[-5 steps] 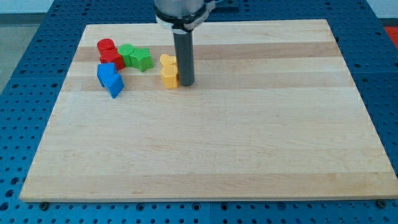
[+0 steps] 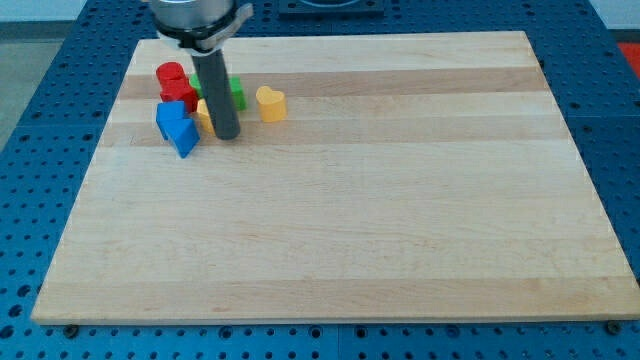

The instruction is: Move yellow heart into the green star

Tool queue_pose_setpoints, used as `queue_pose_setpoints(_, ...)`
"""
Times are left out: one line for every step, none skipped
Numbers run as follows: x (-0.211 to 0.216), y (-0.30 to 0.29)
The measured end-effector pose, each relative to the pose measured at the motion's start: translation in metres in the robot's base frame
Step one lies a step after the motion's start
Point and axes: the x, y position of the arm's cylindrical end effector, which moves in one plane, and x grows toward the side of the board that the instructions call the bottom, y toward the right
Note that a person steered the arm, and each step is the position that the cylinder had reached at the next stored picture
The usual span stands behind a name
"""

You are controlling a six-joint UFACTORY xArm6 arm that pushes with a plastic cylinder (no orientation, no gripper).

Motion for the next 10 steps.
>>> queue_pose_setpoints(0.000, -0.023)
queue_pose_setpoints(0.000, -0.041)
queue_pose_setpoints(0.009, 0.006)
queue_pose_setpoints(0.008, 0.040)
queue_pose_setpoints(0.008, 0.065)
queue_pose_setpoints(0.007, 0.068)
queue_pose_setpoints(-0.019, 0.106)
queue_pose_setpoints(-0.019, 0.106)
queue_pose_setpoints(-0.019, 0.106)
queue_pose_setpoints(-0.044, 0.090)
